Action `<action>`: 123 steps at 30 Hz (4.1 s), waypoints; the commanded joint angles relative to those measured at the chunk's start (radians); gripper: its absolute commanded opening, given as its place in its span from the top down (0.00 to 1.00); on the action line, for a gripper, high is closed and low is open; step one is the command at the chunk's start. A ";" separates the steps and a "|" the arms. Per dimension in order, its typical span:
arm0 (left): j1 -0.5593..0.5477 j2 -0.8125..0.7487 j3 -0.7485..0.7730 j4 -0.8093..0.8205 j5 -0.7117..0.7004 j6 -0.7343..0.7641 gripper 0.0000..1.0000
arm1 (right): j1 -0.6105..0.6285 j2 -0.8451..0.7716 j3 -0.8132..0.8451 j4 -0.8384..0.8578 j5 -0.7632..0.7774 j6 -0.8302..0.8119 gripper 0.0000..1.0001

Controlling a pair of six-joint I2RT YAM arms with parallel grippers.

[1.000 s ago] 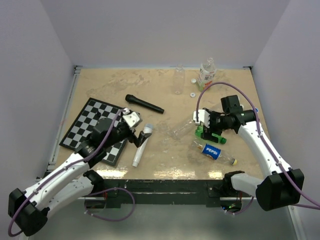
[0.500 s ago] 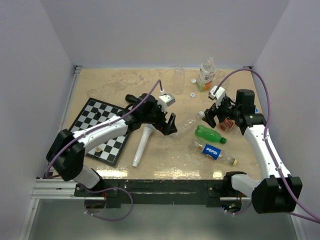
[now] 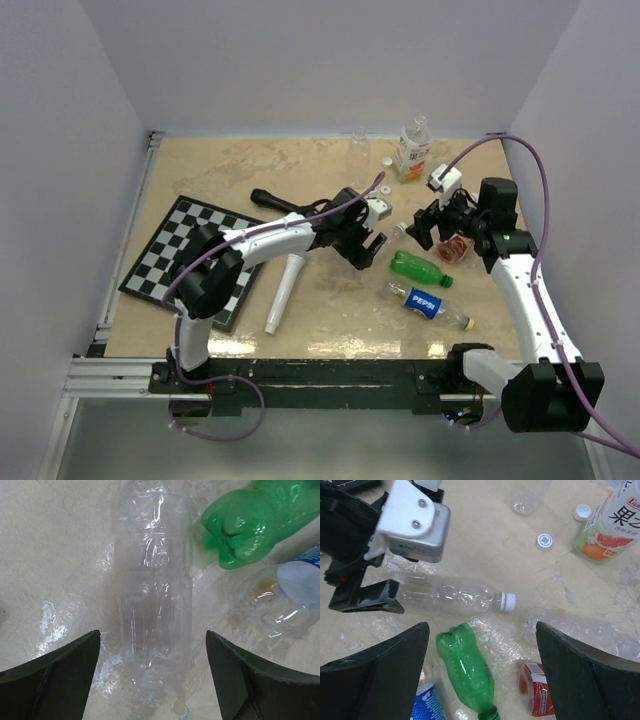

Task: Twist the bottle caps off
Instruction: Pick up the plastic bottle at the center of the board, then unscrew the bottle cap from the plastic bottle.

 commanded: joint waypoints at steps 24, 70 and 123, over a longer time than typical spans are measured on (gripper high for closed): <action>-0.017 -0.133 -0.038 0.013 -0.050 0.054 0.73 | -0.077 -0.035 -0.004 -0.001 -0.112 -0.017 0.09; -0.006 -0.984 -0.784 0.298 -0.168 0.479 0.90 | 0.099 0.187 0.221 -0.426 -0.396 -0.297 0.13; -0.008 -0.975 -0.782 0.292 -0.062 0.476 0.95 | 0.294 0.486 0.563 -0.829 -0.551 -0.630 1.00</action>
